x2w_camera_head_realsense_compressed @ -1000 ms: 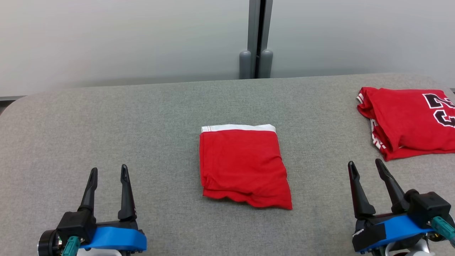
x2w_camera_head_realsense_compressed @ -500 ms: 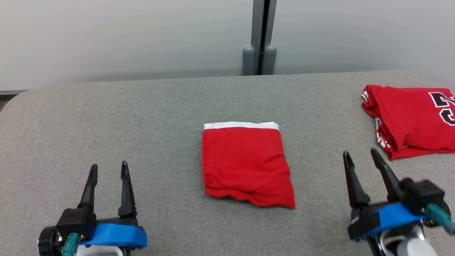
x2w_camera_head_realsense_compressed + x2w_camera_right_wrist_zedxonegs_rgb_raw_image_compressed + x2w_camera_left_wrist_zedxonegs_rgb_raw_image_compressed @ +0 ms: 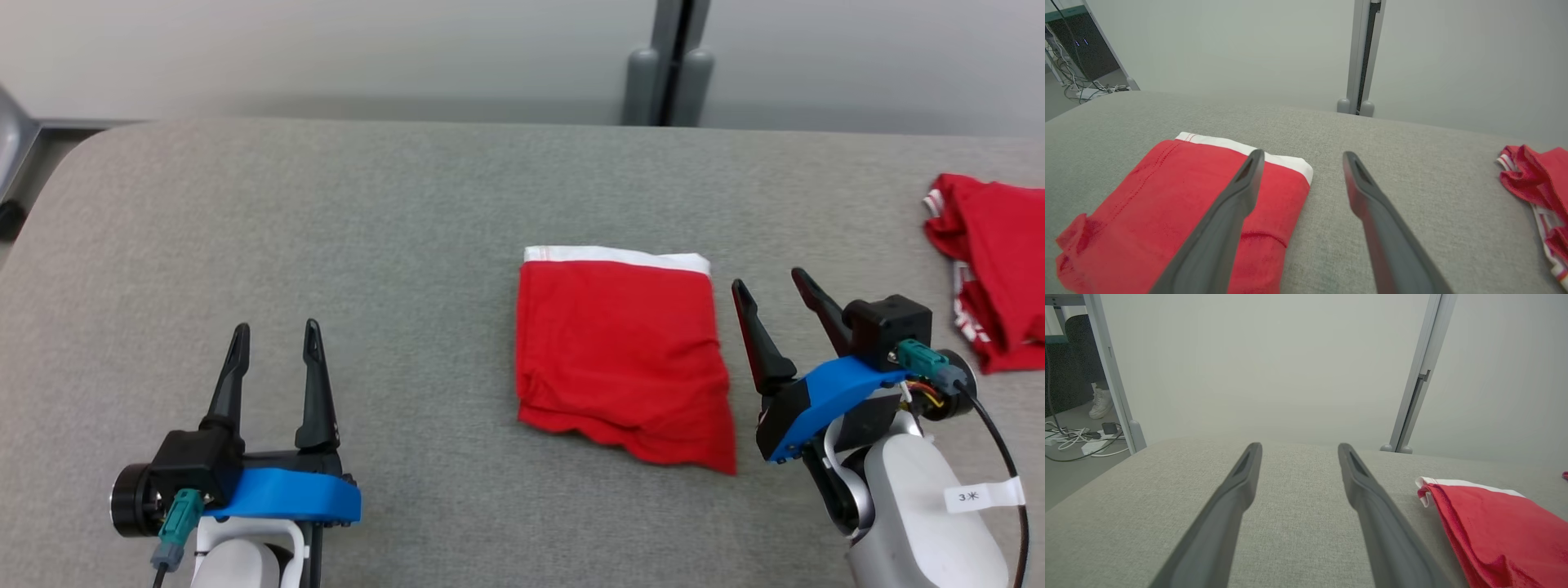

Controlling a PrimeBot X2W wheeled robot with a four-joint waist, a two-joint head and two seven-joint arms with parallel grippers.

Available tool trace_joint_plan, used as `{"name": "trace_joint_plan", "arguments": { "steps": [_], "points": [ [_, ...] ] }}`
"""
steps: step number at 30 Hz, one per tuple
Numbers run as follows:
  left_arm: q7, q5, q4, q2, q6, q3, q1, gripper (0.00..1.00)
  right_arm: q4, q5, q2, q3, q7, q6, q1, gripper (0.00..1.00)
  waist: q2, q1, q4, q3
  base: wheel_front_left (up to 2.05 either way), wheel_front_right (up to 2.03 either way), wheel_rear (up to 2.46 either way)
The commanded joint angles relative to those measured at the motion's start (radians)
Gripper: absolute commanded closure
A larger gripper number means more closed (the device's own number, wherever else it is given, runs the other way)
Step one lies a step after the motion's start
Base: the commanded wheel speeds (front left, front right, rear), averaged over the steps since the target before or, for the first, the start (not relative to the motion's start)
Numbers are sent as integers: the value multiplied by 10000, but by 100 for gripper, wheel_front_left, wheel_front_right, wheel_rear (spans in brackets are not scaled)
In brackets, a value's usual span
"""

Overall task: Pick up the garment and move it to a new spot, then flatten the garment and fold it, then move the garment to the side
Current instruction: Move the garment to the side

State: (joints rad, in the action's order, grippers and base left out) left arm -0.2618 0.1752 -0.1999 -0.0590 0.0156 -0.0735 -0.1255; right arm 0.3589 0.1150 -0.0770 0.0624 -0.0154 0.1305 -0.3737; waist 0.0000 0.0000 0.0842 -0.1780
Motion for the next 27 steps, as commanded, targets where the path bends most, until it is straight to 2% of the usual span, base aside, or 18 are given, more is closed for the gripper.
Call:
{"name": "trace_joint_plan", "arguments": {
  "steps": [1,9,18,19,20,21,24,27],
  "points": [
    [-46,47,-24,-14,-19,-1,-167,0,172,-14,-101,-14,-42,6,-178,0,0,0,269,-248,0,0,0],
    [-44,167,-130,60,-56,-202,-450,0,2155,149,-102,8,-380,6,-392,0,0,0,774,-571,0,0,0],
    [-44,183,-201,79,-97,-253,-466,0,3852,704,119,464,-611,8,-434,0,0,0,851,-576,0,0,0],
    [-44,192,-205,82,-100,-273,-479,0,3975,894,167,564,-596,8,-466,24,0,0,838,-572,0,0,0],
    [-46,200,-209,85,-104,-292,-492,0,4061,979,195,683,-610,15,-521,92,0,0,820,-575,0,0,0],
    [-44,210,-205,84,-102,-313,-505,0,4069,1048,205,772,-734,17,-585,100,0,0,791,-582,0,0,0],
    [-44,248,-153,88,-152,-314,-520,0,4105,1136,131,867,-1082,6,-820,100,0,0,608,-602,0,0,0],
    [-44,245,-119,90,-153,-288,-547,0,4011,1041,-229,909,-1381,-2,-1004,100,0,0,303,-660,0,0,0]
  ]
}}
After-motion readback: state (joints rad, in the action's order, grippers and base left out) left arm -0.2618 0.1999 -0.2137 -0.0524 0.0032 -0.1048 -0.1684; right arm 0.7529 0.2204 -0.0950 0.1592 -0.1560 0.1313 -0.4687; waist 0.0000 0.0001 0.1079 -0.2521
